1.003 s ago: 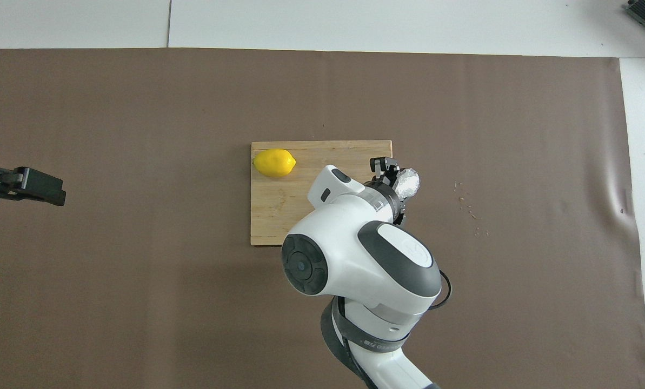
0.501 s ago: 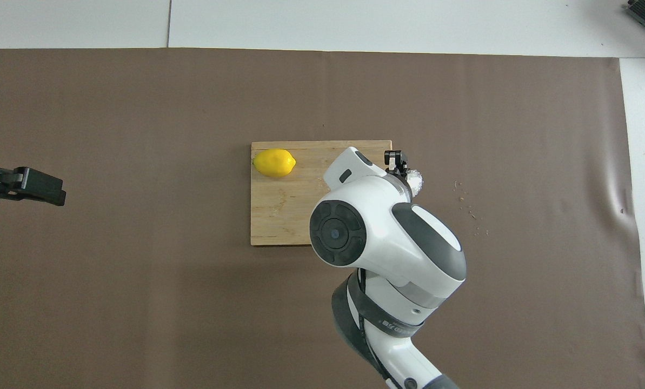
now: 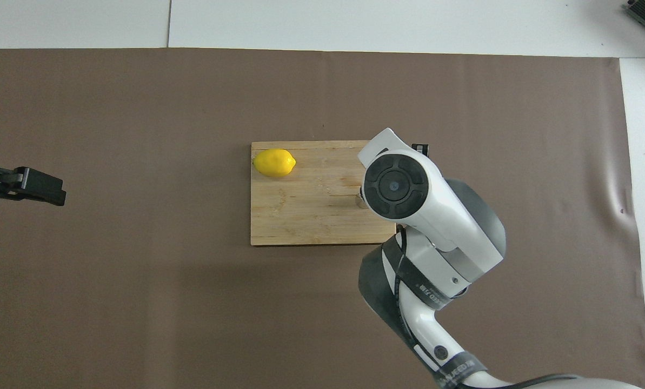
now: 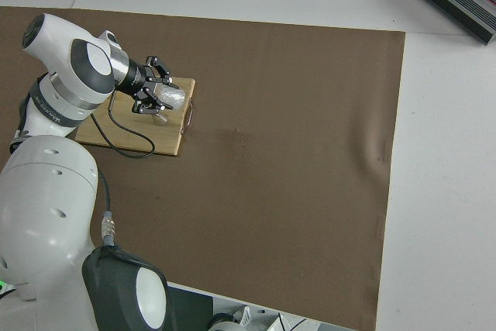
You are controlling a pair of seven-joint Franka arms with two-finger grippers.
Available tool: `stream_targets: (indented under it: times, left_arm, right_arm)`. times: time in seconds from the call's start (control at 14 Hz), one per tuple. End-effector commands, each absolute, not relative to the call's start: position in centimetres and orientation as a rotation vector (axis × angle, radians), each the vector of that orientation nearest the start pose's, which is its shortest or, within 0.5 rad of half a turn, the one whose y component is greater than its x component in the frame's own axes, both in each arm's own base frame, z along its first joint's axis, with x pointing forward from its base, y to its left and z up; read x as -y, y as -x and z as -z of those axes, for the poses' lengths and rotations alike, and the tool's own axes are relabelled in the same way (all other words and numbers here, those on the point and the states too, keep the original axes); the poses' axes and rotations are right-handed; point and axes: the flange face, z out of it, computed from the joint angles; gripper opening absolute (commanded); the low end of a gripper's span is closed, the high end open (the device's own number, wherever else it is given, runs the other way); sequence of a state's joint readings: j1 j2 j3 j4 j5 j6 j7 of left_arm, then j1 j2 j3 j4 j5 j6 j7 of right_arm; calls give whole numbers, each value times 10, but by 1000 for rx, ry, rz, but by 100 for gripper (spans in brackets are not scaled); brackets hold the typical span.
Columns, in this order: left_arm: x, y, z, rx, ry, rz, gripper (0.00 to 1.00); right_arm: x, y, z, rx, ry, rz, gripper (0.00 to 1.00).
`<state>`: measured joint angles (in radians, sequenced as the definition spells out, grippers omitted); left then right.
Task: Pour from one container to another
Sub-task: 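Carry the clear glass back beside the board with the right gripper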
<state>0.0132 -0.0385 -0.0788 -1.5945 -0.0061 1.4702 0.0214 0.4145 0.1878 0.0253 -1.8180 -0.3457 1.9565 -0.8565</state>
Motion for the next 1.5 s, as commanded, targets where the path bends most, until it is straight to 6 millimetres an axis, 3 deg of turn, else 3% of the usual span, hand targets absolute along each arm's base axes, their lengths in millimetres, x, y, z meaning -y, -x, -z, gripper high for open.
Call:
stream_targets:
  times: [0.0, 0.14, 0.29, 0.64, 0.86, 1.43]
  left_arm:
    - [36, -521, -627, -126, 3146, -141, 100]
    - [35, -521, -627, -124, 3144, -141, 100]
    - [35, -521, -627, -124, 3144, -141, 100]
    - [35, -521, -627, -124, 3144, -141, 100]
    - [35, -521, -627, -124, 3146, -141, 100]
    - [35, -521, -627, -124, 3144, -141, 100]
  right_arm:
    - [-180, -586, -424, 2195, 2442, -107, 0]
    - [-123, -598, -410, 2122, 2383, -62, 0]
    - [-79, -604, -391, 2070, 2297, -6, 0]
    - [-10, -604, -353, 2047, 2177, 89, 0]
    - [5, -599, -325, 1991, 2128, 138, 0]
    - [42, -590, -308, 2006, 2098, 149, 0]
